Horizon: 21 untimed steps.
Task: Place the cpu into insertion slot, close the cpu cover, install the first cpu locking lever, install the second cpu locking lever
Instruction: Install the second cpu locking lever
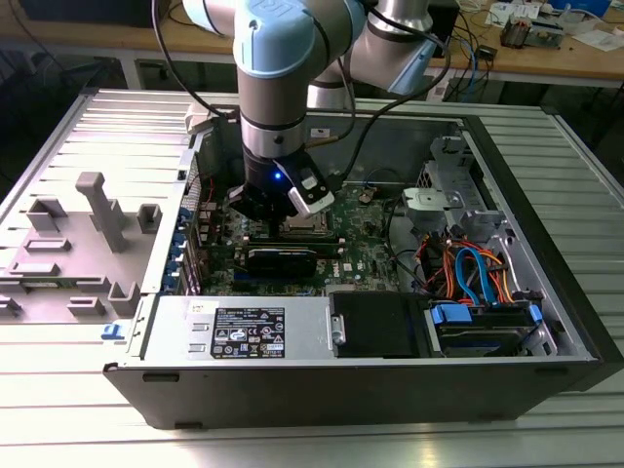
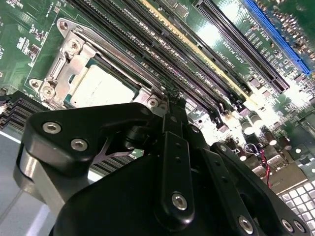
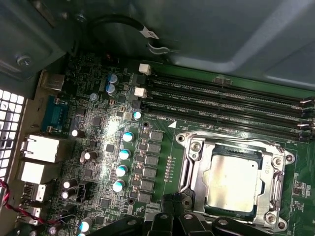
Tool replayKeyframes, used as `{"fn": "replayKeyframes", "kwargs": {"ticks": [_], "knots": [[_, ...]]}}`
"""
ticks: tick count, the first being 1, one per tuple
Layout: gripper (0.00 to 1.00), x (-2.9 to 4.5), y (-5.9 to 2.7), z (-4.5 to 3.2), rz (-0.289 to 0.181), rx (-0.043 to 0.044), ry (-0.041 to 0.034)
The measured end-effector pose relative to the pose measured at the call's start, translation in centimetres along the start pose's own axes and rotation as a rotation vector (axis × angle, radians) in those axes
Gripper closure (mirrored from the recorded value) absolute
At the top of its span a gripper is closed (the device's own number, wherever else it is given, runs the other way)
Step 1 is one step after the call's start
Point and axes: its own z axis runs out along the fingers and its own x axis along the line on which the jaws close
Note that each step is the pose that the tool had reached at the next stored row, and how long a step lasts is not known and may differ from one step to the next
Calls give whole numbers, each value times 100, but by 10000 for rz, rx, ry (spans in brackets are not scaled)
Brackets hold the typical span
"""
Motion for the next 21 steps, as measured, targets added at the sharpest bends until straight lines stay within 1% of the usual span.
{"fn": "replayKeyframes", "kwargs": {"ticks": [4, 6, 10, 11, 13, 15, 17, 21], "knots": [[89, 1, 0, 21, -32, 11, 9], [89, 0, 4, 24, -33, 97, 22], [89, -5, 27, 22, -34, 186, 38], [89, -7, 33, 17, -34, 193, 37], [89, -10, 47, -5, -35, 201, 33], [89, -10, 53, -39, -33, 251, 49], [89, -10, 58, -83, -32, 318, 63], [89, -10, 62, -136, -30, 461, 88]]}}
